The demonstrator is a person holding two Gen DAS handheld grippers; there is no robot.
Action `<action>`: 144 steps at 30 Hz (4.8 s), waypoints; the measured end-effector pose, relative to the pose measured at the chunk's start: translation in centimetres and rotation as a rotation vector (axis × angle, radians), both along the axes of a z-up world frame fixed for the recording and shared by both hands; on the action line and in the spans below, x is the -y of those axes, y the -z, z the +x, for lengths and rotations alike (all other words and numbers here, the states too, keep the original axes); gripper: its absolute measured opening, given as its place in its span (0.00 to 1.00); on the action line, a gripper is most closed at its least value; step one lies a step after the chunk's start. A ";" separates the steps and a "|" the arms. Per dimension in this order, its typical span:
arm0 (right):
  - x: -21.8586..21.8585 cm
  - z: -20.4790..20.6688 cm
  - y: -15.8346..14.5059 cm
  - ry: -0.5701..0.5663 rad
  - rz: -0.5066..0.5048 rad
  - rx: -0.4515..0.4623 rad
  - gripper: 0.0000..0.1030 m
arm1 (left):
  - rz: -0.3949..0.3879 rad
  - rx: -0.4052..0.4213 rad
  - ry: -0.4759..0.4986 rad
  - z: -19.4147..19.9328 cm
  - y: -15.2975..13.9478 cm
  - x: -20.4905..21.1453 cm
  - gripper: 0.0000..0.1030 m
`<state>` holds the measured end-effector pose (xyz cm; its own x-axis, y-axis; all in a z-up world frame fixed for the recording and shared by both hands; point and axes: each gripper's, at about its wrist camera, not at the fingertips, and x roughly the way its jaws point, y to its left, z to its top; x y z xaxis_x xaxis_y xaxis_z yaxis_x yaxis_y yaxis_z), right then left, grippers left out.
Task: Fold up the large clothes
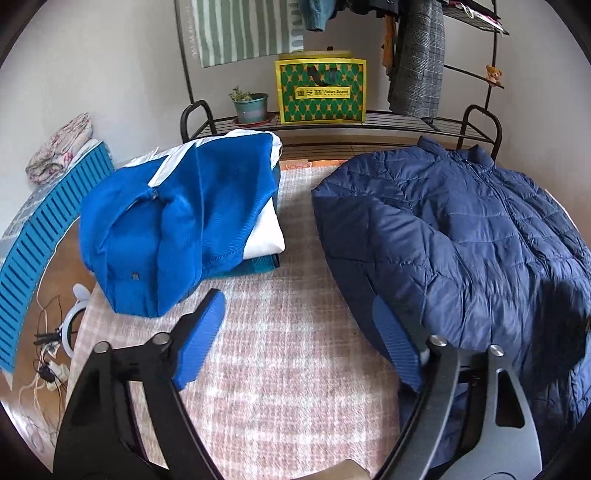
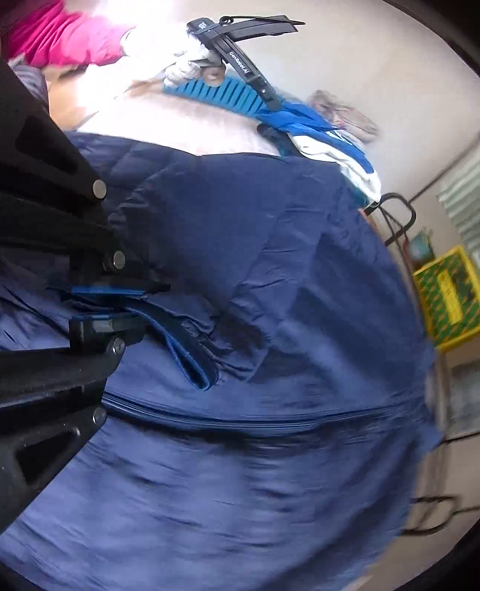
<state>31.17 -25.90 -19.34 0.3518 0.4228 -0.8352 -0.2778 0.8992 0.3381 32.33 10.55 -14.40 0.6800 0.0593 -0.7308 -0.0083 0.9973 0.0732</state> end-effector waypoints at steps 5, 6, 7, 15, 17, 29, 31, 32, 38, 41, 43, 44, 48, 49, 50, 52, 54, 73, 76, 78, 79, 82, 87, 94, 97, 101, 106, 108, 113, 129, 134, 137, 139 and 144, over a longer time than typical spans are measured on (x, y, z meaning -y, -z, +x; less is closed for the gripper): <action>2.6 6.0 -4.1 0.035 -0.149 0.160 0.02 | -0.008 0.020 0.029 2.3 0.0 0.7 0.77; 3.3 7.2 -4.7 0.052 -0.169 0.177 0.02 | -0.011 0.023 0.036 3.1 0.1 1.0 0.77; 4.0 8.2 -5.2 0.071 -0.190 0.195 0.02 | -0.015 0.025 0.041 3.7 0.1 1.2 0.77; 10.6 15.7 -3.6 0.274 -0.293 0.217 0.02 | -0.050 -0.014 0.067 9.2 2.4 4.2 0.71; 12.0 17.4 -2.5 0.317 -0.303 0.206 0.02 | -0.034 -0.009 0.088 10.0 2.8 5.4 0.71; 12.9 22.8 2.8 0.398 -0.279 0.122 0.02 | 0.021 -0.077 0.131 15.5 6.4 9.6 0.71; 13.2 22.9 3.7 0.404 -0.288 0.099 0.02 | 0.054 -0.095 0.130 15.7 7.5 9.8 0.71; 13.5 22.8 4.1 0.405 -0.287 0.087 0.03 | 0.066 -0.105 0.131 15.8 8.1 9.9 0.71; 14.8 21.1 2.9 0.428 -0.231 0.130 0.39 | 0.037 -0.098 0.100 14.9 7.0 9.6 0.71; 15.8 18.0 -0.1 0.425 -0.159 0.189 0.41 | -0.002 -0.047 0.092 13.1 3.8 9.5 0.71; 16.5 15.6 -2.1 0.424 -0.137 0.218 0.41 | -0.022 -0.004 0.096 11.0 1.1 9.8 0.71; 17.0 14.1 -3.2 0.427 -0.117 0.234 0.41 | -0.031 0.009 0.098 10.4 0.2 10.1 0.71; 19.7 7.1 -6.8 0.481 -0.094 0.294 0.49 | -0.054 0.083 0.142 6.2 -4.3 12.1 0.71; 20.4 5.4 -7.6 0.489 -0.105 0.304 0.49 | -0.055 0.092 0.151 5.3 -5.2 12.7 0.71; 21.3 3.6 -8.4 0.499 -0.114 0.310 0.50 | -0.056 0.097 0.161 4.3 -6.0 13.4 0.71; 22.7 0.5 -9.5 0.521 -0.123 0.308 0.54 | -0.065 0.105 0.199 2.0 -7.8 15.1 0.71; 24.7 -3.2 -10.3 0.547 -0.122 0.300 0.54 | -0.069 0.114 0.244 -0.2 -9.3 17.0 0.71; 41.4 -25.6 -1.4 0.949 -0.056 0.042 0.56 | -0.151 0.015 0.397 -9.6 -6.0 26.8 0.71; 42.9 -25.3 1.7 0.999 -0.003 -0.027 0.56 | -0.133 -0.009 0.385 -9.3 -4.2 27.1 0.71; 43.9 -25.5 3.6 1.044 0.048 -0.057 0.56 | -0.121 -0.029 0.382 -9.0 -3.4 27.2 0.71; 44.2 -25.6 4.3 1.058 0.065 -0.069 0.56 | -0.110 -0.029 0.383 -9.1 -3.2 27.2 0.71; 45.3 -25.3 6.4 1.105 0.102 -0.099 0.56 | -0.088 -0.018 0.384 -9.1 -2.9 27.0 0.71; 46.4 -24.3 8.6 1.130 0.157 -0.111 0.56 | -0.074 -0.021 0.370 -8.6 -2.4 26.6 0.71; 47.2 -23.6 9.0 1.137 0.211 -0.056 0.23 | -0.060 -0.031 0.351 -7.8 -2.0 26.2 0.71; 46.7 -23.5 6.9 1.124 0.144 0.001 0.13 | -0.062 -0.029 0.347 -7.6 -2.1 26.2 0.71; 45.5 -23.0 2.8 1.092 0.118 0.086 0.09 | -0.073 -0.023 0.339 -7.3 -2.4 25.8 0.71; 42.7 -20.9 -2.9 1.010 0.165 0.195 0.08 | -0.089 -0.015 0.309 -6.7 -2.8 24.7 0.71; 40.8 -19.1 -5.4 0.955 0.172 0.238 0.08 | -0.100 -0.012 0.301 -6.5 -3.0 24.0 0.71; 34.9 -14.1 -9.7 0.809 0.178 0.293 0.08 | -0.069 0.021 0.277 -6.4 -3.6 22.2 0.71; 14.7 -3.1 -14.1 0.490 0.140 0.295 0.08 | -0.148 0.119 0.123 -6.1 -7.2 15.3 0.71; 8.7 -0.3 -10.4 0.373 0.123 0.231 0.08 | -0.140 0.090 0.084 -5.7 -6.4 13.6 0.71; 6.0 1.6 -7.1 0.304 0.115 0.174 0.08 | -0.101 0.094 0.064 -5.3 -6.0 13.3 0.71; 4.7 2.7 -5.1 0.269 0.092 0.140 0.09 | -0.100 0.076 0.062 -4.9 -5.5 13.1 0.71; 4.0 3.6 -1.7 0.247 0.114 0.075 0.43 | -0.141 0.018 0.094 -3.4 -4.5 13.2 0.71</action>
